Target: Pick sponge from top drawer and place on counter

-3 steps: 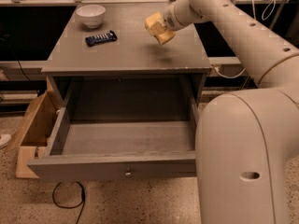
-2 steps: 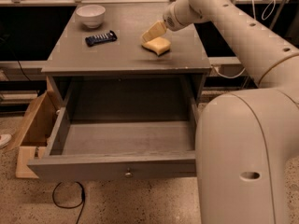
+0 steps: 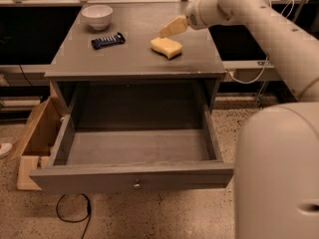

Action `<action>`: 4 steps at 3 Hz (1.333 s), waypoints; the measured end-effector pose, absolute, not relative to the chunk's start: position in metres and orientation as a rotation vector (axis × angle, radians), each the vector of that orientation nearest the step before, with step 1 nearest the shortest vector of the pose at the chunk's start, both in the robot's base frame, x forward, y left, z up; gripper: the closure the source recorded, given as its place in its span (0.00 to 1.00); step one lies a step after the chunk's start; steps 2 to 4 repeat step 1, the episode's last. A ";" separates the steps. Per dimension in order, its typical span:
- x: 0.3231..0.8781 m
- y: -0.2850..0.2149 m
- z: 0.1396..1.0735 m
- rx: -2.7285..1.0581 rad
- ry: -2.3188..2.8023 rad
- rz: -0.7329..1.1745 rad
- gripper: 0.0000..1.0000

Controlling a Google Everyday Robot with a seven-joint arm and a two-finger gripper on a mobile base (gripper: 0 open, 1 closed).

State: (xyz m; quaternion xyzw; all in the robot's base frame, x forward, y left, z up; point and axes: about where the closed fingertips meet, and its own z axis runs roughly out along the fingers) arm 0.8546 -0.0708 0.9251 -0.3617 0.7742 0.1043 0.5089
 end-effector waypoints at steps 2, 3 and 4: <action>0.830 -0.121 0.978 -0.686 1.711 0.305 0.00; 0.830 -0.121 0.978 -0.686 1.711 0.305 0.00; 0.830 -0.121 0.978 -0.686 1.711 0.305 0.00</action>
Offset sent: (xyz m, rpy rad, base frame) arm 0.0000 0.0000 0.0000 0.0000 0.0000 0.0000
